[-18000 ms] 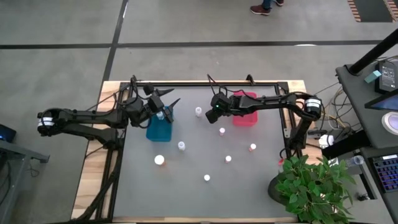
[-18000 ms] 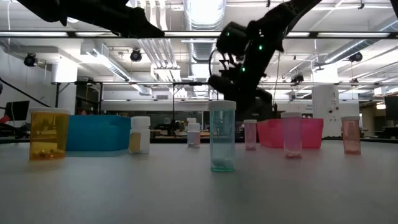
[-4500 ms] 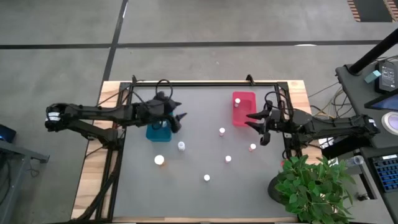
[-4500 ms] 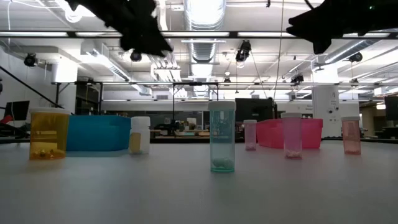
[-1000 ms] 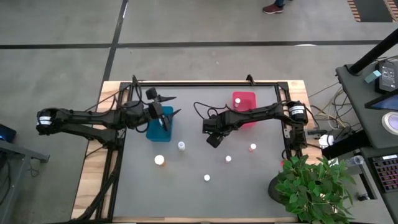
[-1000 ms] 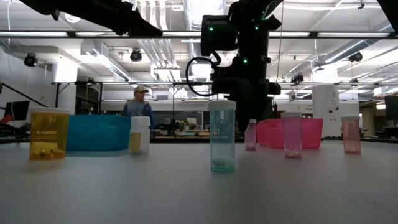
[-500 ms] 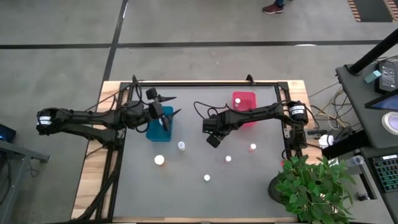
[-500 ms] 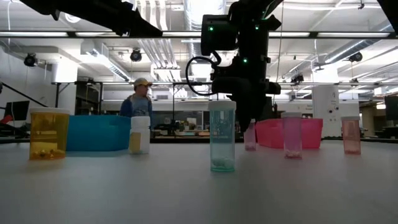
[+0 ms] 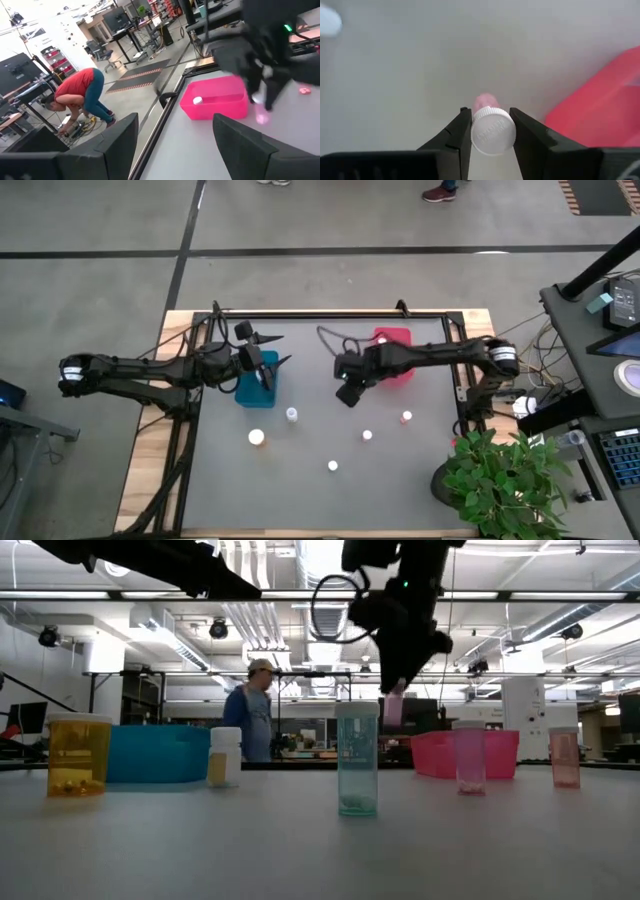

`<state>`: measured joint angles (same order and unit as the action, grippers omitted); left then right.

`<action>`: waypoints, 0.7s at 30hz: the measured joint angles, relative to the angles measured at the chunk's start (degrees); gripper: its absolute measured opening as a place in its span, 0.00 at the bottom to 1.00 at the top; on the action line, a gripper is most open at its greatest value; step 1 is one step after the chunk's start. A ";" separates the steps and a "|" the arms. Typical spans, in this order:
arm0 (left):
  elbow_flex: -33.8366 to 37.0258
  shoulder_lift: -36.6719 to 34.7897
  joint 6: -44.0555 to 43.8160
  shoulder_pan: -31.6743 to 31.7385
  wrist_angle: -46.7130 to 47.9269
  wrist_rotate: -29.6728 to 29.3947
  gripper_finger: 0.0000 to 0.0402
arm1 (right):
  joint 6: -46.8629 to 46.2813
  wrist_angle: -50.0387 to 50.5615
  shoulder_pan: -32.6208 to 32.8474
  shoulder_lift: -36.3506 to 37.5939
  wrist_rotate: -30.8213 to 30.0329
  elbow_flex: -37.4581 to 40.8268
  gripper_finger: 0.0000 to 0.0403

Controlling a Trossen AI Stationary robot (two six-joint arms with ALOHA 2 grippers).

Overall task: Pick and place medicine bottles into bin by pill shape (circle, oval)
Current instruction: Put the top pink tablet bottle into the red bin

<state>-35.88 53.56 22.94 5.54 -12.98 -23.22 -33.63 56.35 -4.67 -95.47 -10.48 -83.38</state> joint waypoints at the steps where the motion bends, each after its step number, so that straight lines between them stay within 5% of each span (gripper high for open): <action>1: 0.00 0.00 0.00 0.00 -0.06 0.00 0.59 | 0.24 0.38 -0.69 1.15 -0.01 -0.02 0.26; 21: 0.00 0.00 0.00 0.00 -0.12 0.00 0.59 | 9.11 9.80 -19.86 13.96 -0.20 0.10 0.26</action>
<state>-35.88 53.56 22.94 5.54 -13.10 -23.22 -24.52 66.16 -24.53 -81.51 -10.68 -83.28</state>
